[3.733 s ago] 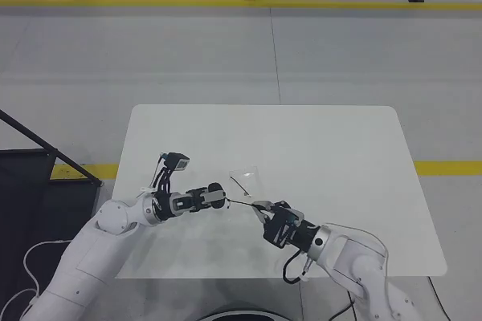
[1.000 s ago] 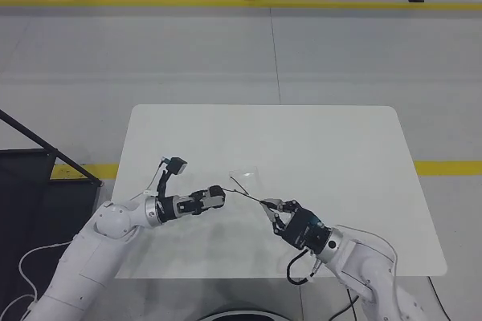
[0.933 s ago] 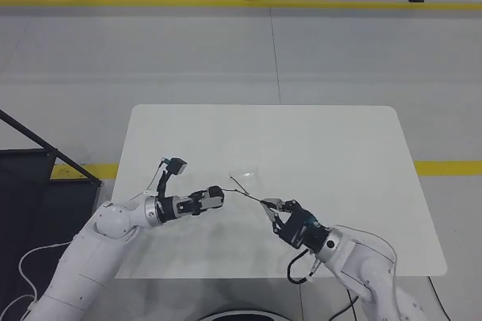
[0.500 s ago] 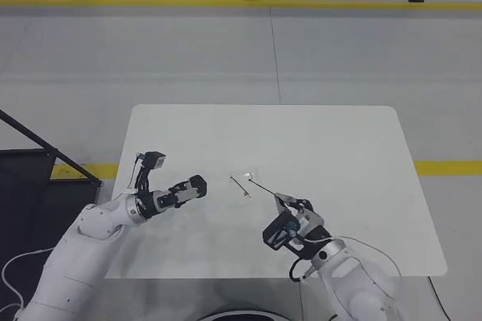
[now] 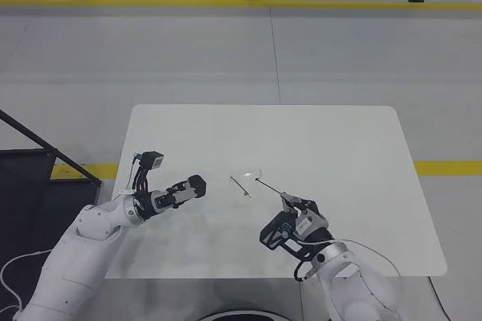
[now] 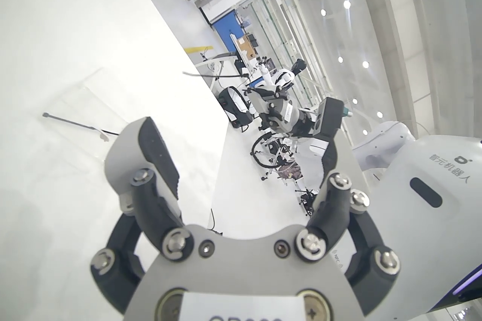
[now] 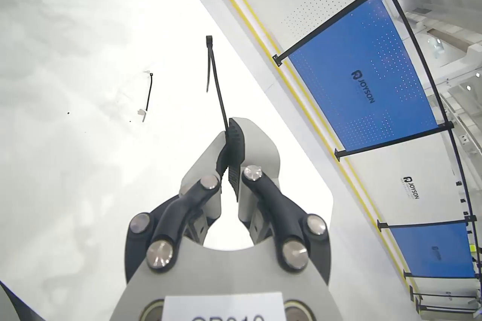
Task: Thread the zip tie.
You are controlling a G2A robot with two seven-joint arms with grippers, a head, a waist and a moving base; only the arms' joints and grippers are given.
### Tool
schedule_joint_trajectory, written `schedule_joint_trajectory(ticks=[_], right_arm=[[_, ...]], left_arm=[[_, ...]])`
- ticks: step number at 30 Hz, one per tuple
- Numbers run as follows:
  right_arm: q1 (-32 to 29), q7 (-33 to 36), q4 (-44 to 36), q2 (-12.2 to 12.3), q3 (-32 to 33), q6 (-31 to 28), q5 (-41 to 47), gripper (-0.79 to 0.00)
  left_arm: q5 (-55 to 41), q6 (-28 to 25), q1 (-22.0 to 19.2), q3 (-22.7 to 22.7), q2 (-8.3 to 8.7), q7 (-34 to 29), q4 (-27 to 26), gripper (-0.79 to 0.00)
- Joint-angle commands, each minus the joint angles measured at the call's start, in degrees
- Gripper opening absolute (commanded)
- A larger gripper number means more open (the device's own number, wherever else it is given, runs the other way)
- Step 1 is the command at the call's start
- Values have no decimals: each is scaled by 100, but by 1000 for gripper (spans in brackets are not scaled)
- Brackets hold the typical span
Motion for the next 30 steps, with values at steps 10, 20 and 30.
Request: schedule_joint_trajectory(ticks=[10,20,30], right_arm=[[673,1189,218,-155,-1456,-905,-3074,-785],[1787,2656,1382,-692,-2741,-1799,-4354,-785],[2634,3762,2635,-1406,-3306,-2793,-4247,-785]], left_arm=[[390,249,164,-339,30,641,-157,0],[363,246,215,-431,49,590,-195,0],[363,246,215,-431,49,590,-195,0]])
